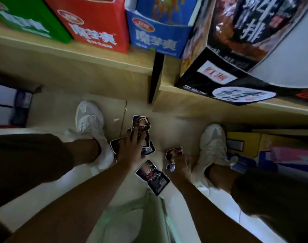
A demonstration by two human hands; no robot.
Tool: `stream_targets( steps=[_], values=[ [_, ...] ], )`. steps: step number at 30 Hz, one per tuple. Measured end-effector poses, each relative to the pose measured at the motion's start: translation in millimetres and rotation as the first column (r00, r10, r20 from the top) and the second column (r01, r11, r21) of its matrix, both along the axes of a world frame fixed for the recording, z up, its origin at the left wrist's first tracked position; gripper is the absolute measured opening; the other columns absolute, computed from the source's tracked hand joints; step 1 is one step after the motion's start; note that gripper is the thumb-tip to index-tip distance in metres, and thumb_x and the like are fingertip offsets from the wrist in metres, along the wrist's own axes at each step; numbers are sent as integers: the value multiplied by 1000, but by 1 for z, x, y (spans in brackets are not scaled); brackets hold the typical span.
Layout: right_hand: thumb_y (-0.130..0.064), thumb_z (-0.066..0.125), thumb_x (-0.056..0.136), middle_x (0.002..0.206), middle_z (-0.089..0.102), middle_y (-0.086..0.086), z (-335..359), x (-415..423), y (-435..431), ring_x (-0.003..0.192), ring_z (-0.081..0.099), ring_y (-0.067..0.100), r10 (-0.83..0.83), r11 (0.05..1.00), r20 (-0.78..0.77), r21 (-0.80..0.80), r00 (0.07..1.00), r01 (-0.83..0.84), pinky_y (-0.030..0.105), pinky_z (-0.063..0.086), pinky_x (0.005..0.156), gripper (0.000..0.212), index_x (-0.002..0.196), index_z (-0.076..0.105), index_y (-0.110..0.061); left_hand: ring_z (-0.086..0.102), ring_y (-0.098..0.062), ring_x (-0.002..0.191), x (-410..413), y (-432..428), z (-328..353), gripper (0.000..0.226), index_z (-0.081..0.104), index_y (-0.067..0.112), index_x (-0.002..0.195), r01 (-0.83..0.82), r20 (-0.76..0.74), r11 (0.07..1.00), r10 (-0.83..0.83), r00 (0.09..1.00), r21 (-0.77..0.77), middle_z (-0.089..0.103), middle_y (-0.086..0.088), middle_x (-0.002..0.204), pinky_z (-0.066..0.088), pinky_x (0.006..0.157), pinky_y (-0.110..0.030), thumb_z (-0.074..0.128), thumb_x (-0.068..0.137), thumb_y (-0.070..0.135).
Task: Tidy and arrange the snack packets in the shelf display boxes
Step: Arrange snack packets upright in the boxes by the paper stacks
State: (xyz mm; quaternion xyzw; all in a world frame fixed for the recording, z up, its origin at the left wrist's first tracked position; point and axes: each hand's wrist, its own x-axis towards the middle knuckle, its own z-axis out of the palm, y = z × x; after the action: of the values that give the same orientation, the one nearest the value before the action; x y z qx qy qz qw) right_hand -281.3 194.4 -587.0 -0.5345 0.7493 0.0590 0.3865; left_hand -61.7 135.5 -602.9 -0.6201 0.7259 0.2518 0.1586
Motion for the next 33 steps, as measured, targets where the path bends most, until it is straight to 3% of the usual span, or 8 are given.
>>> stream_targets(
  steps=[5, 10, 15, 18, 20, 23, 27, 33],
  values=[
    [-36, 90, 65, 131, 45, 10, -11, 8, -5, 115, 54, 34, -191, 977, -30, 90, 981, 193, 37, 48, 86, 90, 138, 43, -15, 68, -39, 100, 12, -7, 7, 59, 50, 19, 141, 104, -212, 975, -146, 966, -195, 54, -16, 145, 60, 63, -46, 62, 86, 33],
    [-72, 81, 61, 135, 52, 11, -16, 13, -4, 125, 46, 32, -74, 983, -207, 151, 976, 107, 40, 44, 99, 102, 138, 44, -16, 64, -27, 52, 29, -22, 40, 32, 70, 12, 119, -153, -421, 919, -16, 907, -363, 69, -10, 71, 43, 47, -26, 51, 96, 21],
    [-48, 78, 79, 116, 67, 7, -20, -2, -30, 107, 62, 28, -130, 978, 8, 167, 991, 127, 33, 50, 86, 54, 121, 63, -17, 64, -35, 58, 47, -52, 62, 24, 66, 9, 110, -324, -477, 909, 170, 862, -261, 67, -14, 69, 38, 53, -28, 52, 101, 27],
    [-26, 84, 80, 95, 69, 7, -6, -13, -59, 92, 69, 25, -291, 952, 235, 171, 927, 255, 29, 51, 72, 37, 107, 67, -8, 64, -33, 68, 53, -62, 78, 18, 61, 22, 96, -398, -550, 917, 319, 772, -25, 67, -9, 75, 46, 58, -37, 54, 100, 37],
    [-19, 86, 78, 90, 71, 8, 9, -12, -71, 81, 69, 20, -249, 948, 356, 278, 901, 152, 25, 53, 66, 30, 101, 71, -10, 68, -28, 70, 58, -63, 86, 14, 61, 27, 91, -455, -583, 881, 440, 683, 131, 69, -5, 77, 53, 63, -39, 60, 97, 40],
    [-26, 89, 73, 101, 74, 13, 12, 7, -59, 87, 69, 22, -110, 904, 357, 424, 928, -56, 27, 53, 73, 43, 107, 73, -6, 63, -5, 57, 68, -58, 89, 19, 60, 25, 80, -497, -565, 852, 494, 661, 163, 64, 5, 67, 51, 54, -30, 67, 97, 26],
    [-45, 87, 70, 122, 63, 8, 3, 37, -12, 110, 59, 27, 32, 937, 143, 340, 989, -79, 32, 52, 88, 72, 126, 57, -11, 72, -35, 75, 86, -43, 91, 12, 66, 6, 95, -570, -532, 771, 621, 575, 285, 73, -15, 83, 60, 66, -48, 67, 97, 18],
    [-35, 86, 71, 135, 47, 9, 1, 58, 26, 121, 50, 30, 115, 946, 40, 301, 993, -122, 41, 48, 98, 93, 147, 33, -22, 75, -20, 85, 100, -34, 110, 6, 71, 14, 96, -614, -534, 733, 658, 531, 293, 77, -3, 90, 61, 80, -45, 70, 94, 20]
  ],
)
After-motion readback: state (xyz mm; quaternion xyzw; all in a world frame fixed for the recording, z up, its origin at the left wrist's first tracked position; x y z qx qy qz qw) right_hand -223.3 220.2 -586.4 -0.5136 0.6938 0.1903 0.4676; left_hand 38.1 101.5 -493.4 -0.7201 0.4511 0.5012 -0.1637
